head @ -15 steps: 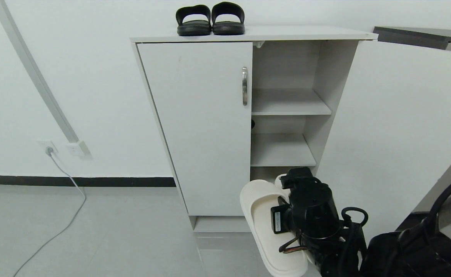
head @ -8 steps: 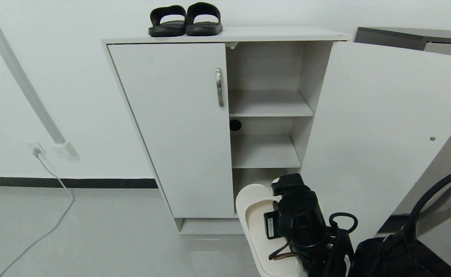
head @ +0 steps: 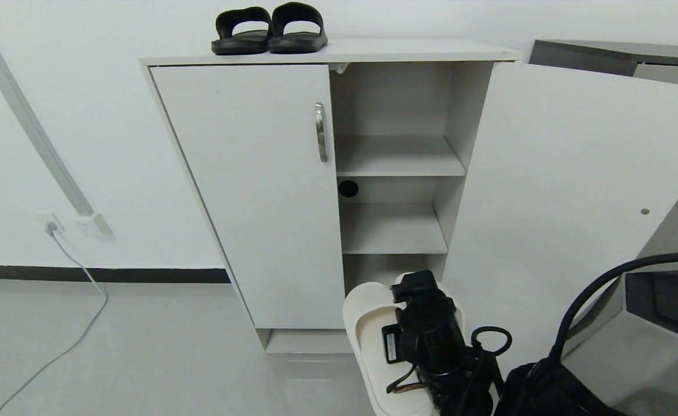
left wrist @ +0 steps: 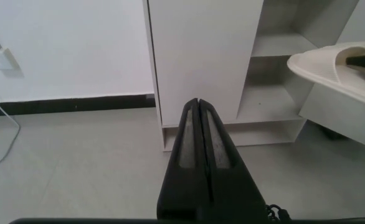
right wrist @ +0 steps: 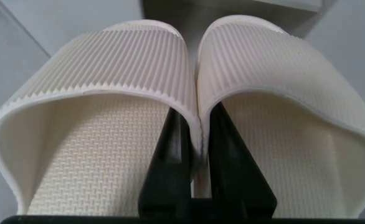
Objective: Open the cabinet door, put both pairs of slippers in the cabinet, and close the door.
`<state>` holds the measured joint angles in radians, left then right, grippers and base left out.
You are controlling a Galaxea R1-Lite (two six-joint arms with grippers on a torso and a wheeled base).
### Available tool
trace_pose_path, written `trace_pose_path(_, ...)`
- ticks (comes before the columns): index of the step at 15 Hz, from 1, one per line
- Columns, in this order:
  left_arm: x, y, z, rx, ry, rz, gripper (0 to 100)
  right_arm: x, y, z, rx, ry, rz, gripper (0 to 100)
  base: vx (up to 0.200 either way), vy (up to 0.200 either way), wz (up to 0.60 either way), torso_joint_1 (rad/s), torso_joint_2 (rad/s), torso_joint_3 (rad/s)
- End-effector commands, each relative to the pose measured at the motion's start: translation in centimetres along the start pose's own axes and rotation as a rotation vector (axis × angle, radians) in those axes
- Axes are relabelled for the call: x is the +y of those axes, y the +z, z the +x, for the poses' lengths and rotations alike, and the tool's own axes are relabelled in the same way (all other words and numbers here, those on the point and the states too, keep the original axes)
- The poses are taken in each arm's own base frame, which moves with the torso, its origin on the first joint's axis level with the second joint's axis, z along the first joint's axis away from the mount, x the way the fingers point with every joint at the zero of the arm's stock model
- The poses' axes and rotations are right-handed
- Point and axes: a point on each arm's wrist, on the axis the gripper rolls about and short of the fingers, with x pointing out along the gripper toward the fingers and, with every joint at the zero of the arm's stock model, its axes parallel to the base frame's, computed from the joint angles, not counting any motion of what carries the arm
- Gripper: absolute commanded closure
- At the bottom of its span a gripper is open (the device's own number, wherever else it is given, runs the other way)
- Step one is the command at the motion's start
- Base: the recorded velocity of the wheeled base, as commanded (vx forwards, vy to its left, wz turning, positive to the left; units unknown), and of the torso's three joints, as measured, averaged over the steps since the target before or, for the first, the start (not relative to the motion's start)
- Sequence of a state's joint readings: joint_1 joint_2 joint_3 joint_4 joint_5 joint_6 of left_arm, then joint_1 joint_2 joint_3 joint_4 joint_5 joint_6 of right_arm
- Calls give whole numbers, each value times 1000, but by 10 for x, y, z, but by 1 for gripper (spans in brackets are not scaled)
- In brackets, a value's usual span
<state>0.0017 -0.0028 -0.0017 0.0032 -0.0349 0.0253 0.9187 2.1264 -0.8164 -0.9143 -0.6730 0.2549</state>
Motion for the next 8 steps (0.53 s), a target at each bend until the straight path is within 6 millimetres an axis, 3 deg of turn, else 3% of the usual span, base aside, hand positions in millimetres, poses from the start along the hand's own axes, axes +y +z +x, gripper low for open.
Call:
trace_pose_path(1, 0, 0, 0, 3, -1, 1, 100, 6, -6, 11, 3, -4, -7, 100, 0, 0, 0, 0, 0, 0)
trace_pose_path(8, 0, 0, 0, 4, -2, 4, 100, 11, -2, 25, -13, -5, -1, 100, 0, 0, 0, 0, 0, 0)
